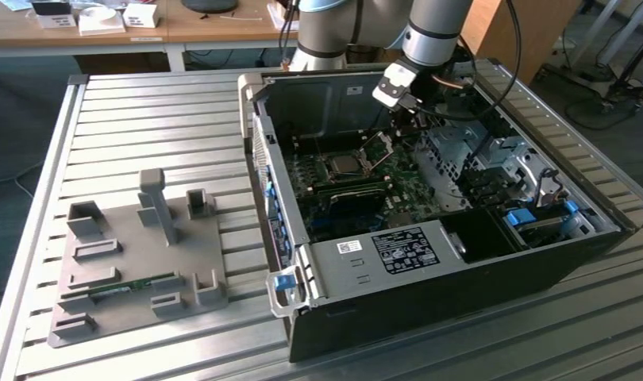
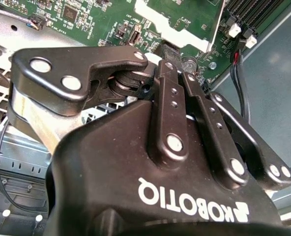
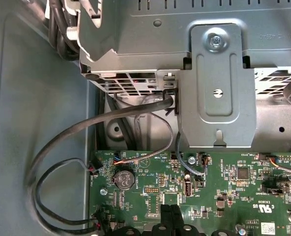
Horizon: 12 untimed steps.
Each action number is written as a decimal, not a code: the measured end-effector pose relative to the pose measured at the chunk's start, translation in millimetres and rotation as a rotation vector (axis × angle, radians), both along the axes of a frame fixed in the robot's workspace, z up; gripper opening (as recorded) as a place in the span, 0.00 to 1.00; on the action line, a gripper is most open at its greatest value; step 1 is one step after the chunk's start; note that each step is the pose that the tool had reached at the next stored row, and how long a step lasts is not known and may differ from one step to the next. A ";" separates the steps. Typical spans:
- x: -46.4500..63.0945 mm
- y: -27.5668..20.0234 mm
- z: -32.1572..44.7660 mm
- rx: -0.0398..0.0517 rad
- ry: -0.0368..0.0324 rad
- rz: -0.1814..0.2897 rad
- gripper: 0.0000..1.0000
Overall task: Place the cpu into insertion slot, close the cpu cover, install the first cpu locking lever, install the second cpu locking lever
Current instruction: 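Close the cpu cover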
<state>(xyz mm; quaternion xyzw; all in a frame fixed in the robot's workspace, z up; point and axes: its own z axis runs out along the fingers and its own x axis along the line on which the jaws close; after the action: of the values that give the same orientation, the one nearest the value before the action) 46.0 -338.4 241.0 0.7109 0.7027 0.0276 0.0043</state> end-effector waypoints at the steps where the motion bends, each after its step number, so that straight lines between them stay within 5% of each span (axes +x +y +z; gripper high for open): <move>1: -0.2 0.0 0.0 0.0000 0.0000 0.000 0.11; 12: -5.4 0.0 -0.3 0.0000 0.0000 0.000 0.11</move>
<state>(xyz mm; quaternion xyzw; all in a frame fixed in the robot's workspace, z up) 40.6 -338.4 240.7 0.7111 0.7026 0.0276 0.0044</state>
